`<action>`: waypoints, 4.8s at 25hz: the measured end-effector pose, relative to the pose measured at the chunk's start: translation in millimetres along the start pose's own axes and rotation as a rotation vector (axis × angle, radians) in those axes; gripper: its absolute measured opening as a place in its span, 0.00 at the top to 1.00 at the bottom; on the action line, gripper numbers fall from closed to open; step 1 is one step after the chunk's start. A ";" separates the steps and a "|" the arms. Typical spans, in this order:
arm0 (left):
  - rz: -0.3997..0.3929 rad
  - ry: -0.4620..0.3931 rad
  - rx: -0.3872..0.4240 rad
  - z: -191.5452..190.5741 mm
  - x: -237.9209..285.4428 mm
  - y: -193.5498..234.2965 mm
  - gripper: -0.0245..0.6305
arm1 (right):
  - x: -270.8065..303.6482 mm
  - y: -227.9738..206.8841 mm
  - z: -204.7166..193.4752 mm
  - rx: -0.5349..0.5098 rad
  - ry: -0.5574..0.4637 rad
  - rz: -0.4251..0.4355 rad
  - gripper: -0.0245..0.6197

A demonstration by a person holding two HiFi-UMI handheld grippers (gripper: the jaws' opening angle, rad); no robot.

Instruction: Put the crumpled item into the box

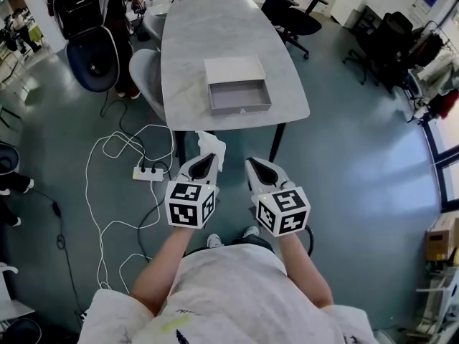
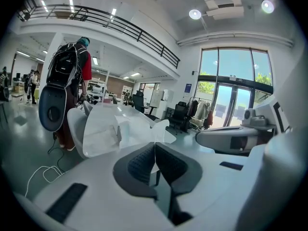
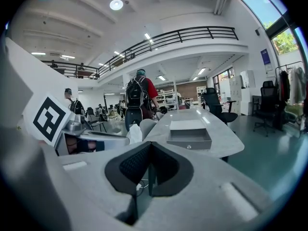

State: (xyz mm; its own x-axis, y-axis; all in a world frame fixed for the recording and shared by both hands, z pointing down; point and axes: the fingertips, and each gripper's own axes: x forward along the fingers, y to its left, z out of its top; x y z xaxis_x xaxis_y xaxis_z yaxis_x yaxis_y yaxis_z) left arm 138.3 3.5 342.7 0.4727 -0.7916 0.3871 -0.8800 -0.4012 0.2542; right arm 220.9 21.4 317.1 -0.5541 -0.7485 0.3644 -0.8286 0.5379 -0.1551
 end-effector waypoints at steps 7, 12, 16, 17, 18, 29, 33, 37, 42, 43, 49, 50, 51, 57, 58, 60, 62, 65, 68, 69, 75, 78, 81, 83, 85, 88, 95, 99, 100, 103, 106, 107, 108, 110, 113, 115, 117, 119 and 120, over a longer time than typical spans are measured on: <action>0.027 0.003 -0.009 7.9 24.2 18.2 0.94 | 28.4 -19.2 8.0 0.003 -0.003 0.021 0.95; 0.060 0.014 -0.009 15.0 53.5 27.8 0.94 | 53.3 -44.1 14.5 0.010 -0.007 0.054 0.95; 0.092 0.023 -0.006 29.3 85.1 30.7 0.94 | 75.4 -73.3 28.0 0.019 -0.011 0.088 0.95; 0.099 0.024 -0.006 34.1 93.4 31.4 0.94 | 80.9 -80.7 32.8 0.019 -0.011 0.096 0.95; 0.106 0.025 -0.007 38.9 101.6 32.1 0.94 | 86.1 -87.9 37.5 0.019 -0.011 0.104 0.95; 0.162 0.064 -0.019 61.6 181.2 29.4 0.94 | 127.4 -163.2 58.5 0.029 0.014 0.162 0.95; 0.187 0.077 -0.018 66.8 204.0 32.1 0.94 | 141.1 -183.2 61.7 0.036 0.017 0.185 0.95; 0.213 0.096 -0.006 72.3 228.4 33.3 0.94 | 153.3 -204.2 67.1 0.042 0.020 0.207 0.95; 0.235 0.132 0.014 73.5 257.6 29.8 0.94 | 159.2 -225.7 73.4 0.036 0.022 0.234 0.95; 0.237 0.141 0.023 72.6 262.6 29.1 0.94 | 159.9 -229.9 73.0 0.034 0.024 0.236 0.95; 0.236 0.264 0.094 53.1 285.3 41.2 0.94 | 167.1 -247.1 69.2 0.048 0.040 0.234 0.95; 0.235 0.285 0.102 50.7 287.8 45.9 0.94 | 169.1 -247.6 68.9 0.050 0.042 0.233 0.95; 0.232 0.303 0.108 49.2 290.1 50.3 0.94 | 171.3 -247.8 68.6 0.051 0.044 0.231 0.95; 0.194 0.388 0.149 36.0 306.6 64.0 0.94 | 183.7 -253.7 65.8 0.058 0.056 0.197 0.95; 0.183 0.399 0.156 34.1 309.1 64.9 0.94 | 185.6 -253.9 66.2 0.059 0.057 0.190 0.95; 0.162 0.421 0.166 31.2 312.9 68.7 0.94 | 190.4 -252.4 68.1 0.059 0.058 0.177 0.95; 0.139 0.449 0.177 29.3 317.0 73.6 0.94 | 196.0 -251.2 71.5 0.058 0.057 0.163 0.95; 0.108 0.493 0.198 24.7 322.4 79.6 0.94 | 202.8 -250.2 73.1 0.058 0.062 0.143 0.95; 0.082 0.512 0.217 22.9 327.6 83.9 0.94 | 209.1 -248.4 71.5 0.062 0.071 0.129 0.95; 0.071 0.519 0.224 23.0 329.7 84.5 0.94 | 211.2 -248.1 71.6 0.063 0.073 0.124 0.95; 0.000 0.577 0.296 16.3 346.5 89.0 0.94 | 221.2 -249.1 72.0 0.069 0.083 0.092 0.95; -0.040 0.605 0.293 10.3 352.1 87.4 0.94 | 223.7 -253.1 70.8 0.076 0.085 0.070 0.95; -0.072 0.598 0.323 12.1 358.9 84.9 0.94 | 223.8 -256.6 71.3 0.083 0.083 0.052 0.95; -0.075 0.608 0.328 10.6 360.6 85.2 0.94 | 224.3 -258.4 71.5 0.087 0.081 0.043 0.95; -0.076 0.625 0.330 6.6 361.1 86.7 0.94 | 225.0 -258.6 72.0 0.090 0.078 0.037 0.95; -0.085 0.650 0.334 -0.1 360.8 87.2 0.94 | 224.1 -259.7 70.6 0.098 0.077 0.027 0.95; -0.082 0.603 0.306 9.2 359.5 81.3 0.94 | 216.6 -263.3 68.1 0.105 0.085 0.017 0.95; -0.075 0.561 0.240 18.1 356.6 77.7 0.94 | 214.9 -262.8 68.3 0.100 0.093 0.026 0.95; -0.077 0.546 0.222 21.7 355.5 76.1 0.94 | 214.6 -262.0 67.6 0.097 0.095 0.030 0.95; -0.078 0.510 0.182 28.9 352.0 72.5 0.93 | 214.3 -260.0 65.7 0.088 0.099 0.041 0.95; -0.072 0.487 0.169 33.5 347.7 69.2 0.94 | 214.0 -258.8 66.9 0.081 0.100 0.057 0.95; -0.068 0.476 0.163 36.0 345.7 68.5 0.94 | 214.1 -258.0 68.1 0.077 0.099 0.063 0.95; -0.062 0.462 0.156 39.2 343.3 68.1 0.93 | 214.3 -256.8 69.7 0.073 0.097 0.070 0.95; -0.049 0.423 0.140 48.4 337.7 67.5 0.93 | 214.6 -254.4 73.5 0.064 0.092 0.082 0.95; -0.028 0.342 0.111 69.8 328.0 67.6 0.93 | 215.4 -250.7 81.6 0.054 0.080 0.100 0.95; -0.007 0.278 0.089 86.3 320.9 69.1 0.94 | 216.4 -248.4 87.1 0.045 0.072 0.114 0.95; 0.018 0.207 0.072 102.5 312.9 71.0 0.94 | 217.4 -246.1 91.1 0.036 0.065 0.128 0.95; 0.042 0.144 0.062 116.9 304.3 73.7 0.94 | 218.6 -242.7 94.1 0.028 0.059 0.140 0.95; 0.054 0.118 0.060 123.0 300.2 75.4 0.94 | 219.3 -240.8 95.5 0.024 0.057 0.146 0.95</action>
State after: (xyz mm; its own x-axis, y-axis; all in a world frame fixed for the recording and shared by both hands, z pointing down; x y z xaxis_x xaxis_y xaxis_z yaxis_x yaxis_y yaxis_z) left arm 208.2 -321.1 369.0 0.4233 -0.7545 0.5016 -0.9039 -0.3888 0.1782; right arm 291.3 -309.3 346.7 -0.6637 -0.6395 0.3880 -0.7419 0.6292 -0.2318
